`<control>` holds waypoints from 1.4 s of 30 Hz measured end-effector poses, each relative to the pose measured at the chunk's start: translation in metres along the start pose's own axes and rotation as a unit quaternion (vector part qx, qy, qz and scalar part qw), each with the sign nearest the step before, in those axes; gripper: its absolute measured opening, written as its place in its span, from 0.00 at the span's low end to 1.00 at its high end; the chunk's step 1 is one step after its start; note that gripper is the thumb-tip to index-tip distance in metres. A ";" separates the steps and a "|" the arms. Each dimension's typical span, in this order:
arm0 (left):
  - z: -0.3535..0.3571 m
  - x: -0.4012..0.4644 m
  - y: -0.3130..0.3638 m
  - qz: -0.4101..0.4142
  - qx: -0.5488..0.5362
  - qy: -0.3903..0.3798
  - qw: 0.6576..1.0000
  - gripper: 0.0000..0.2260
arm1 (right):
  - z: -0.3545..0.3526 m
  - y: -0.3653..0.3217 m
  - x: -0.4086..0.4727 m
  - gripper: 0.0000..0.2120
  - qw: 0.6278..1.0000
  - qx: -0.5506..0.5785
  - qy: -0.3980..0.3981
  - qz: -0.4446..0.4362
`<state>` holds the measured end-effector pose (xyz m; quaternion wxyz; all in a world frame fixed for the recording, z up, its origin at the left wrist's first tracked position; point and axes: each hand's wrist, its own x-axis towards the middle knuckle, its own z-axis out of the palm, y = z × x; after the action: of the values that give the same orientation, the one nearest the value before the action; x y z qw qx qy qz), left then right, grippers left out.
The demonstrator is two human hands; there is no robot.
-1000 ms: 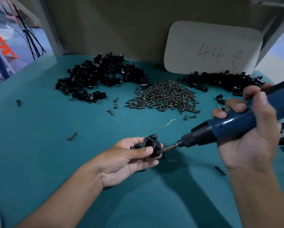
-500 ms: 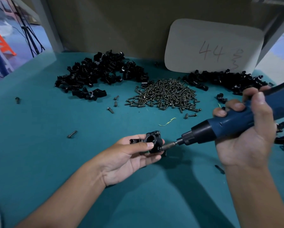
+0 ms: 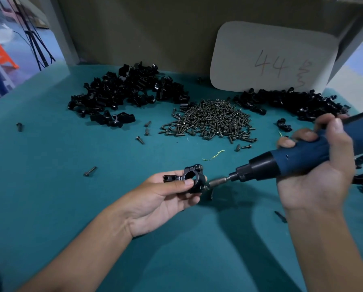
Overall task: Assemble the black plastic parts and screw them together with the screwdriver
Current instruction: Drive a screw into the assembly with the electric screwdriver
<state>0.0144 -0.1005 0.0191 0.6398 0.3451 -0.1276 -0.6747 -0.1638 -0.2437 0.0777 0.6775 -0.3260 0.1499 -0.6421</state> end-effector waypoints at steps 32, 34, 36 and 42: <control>-0.008 0.001 0.011 0.048 -0.049 0.029 0.997 0.23 | -0.046 0.038 0.030 0.04 0.966 0.072 0.179 0.170; -0.008 0.001 0.010 0.048 -0.040 0.033 0.998 0.26 | -0.046 0.038 0.030 0.05 0.965 0.075 0.181 0.173; -0.010 0.001 0.009 0.049 -0.040 0.037 0.997 0.26 | -0.047 0.038 0.030 0.05 0.965 0.075 0.183 0.175; -0.012 0.003 0.008 0.042 -0.010 0.025 0.999 0.24 | -0.048 0.040 0.031 0.08 0.968 0.042 0.187 0.164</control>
<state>0.0286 -0.1014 0.0141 0.6742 0.3496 -0.1194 -0.6395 -0.1587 -0.2868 0.0234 0.7465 -0.1426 0.2981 -0.5775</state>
